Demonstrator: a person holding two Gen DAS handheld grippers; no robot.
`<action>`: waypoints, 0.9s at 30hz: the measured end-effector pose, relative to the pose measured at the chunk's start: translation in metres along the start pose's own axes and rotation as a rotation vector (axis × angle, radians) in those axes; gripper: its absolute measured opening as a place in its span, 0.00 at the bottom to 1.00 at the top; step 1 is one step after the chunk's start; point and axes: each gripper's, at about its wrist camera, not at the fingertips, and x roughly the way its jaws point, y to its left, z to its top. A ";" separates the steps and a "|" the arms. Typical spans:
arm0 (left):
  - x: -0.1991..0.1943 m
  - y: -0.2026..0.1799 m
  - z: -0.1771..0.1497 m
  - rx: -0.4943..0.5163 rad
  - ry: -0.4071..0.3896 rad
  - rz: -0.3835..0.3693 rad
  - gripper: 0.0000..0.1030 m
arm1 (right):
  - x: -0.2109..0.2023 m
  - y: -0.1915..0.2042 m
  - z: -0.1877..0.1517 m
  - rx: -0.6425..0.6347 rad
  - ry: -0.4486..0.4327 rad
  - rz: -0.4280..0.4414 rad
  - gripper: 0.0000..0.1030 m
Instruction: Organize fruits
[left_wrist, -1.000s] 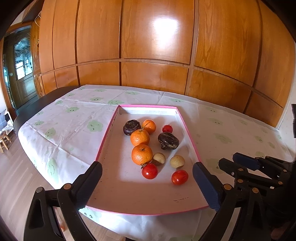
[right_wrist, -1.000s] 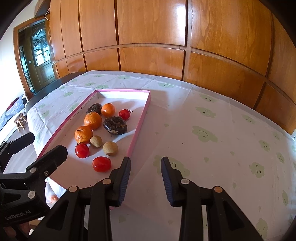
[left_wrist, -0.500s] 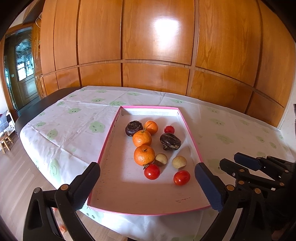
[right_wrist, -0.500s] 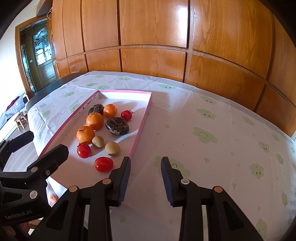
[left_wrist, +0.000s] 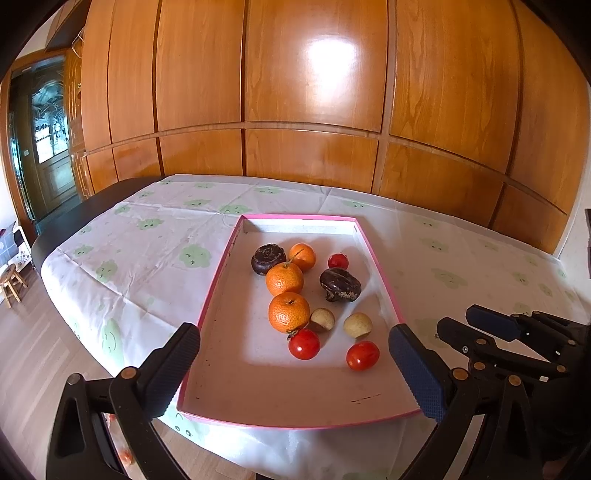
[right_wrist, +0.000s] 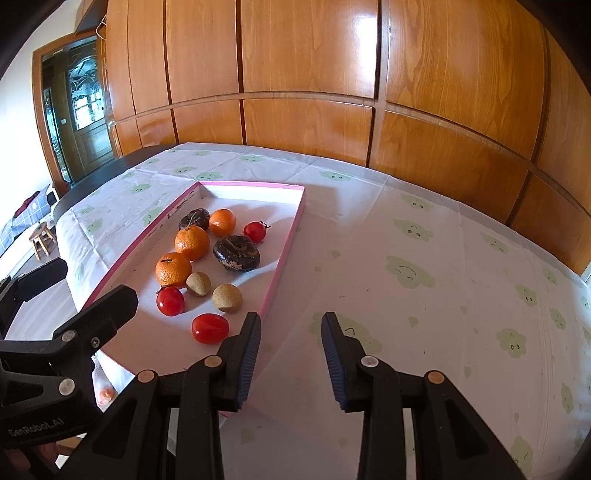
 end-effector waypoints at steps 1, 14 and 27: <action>0.000 0.000 0.000 0.000 0.000 0.001 1.00 | 0.000 0.000 0.000 -0.002 0.000 0.000 0.33; -0.003 0.002 0.002 0.003 -0.007 0.006 1.00 | -0.001 0.002 0.000 -0.008 -0.003 0.002 0.33; -0.004 0.001 0.003 0.002 -0.012 0.006 1.00 | -0.002 0.003 0.000 -0.019 -0.004 0.002 0.33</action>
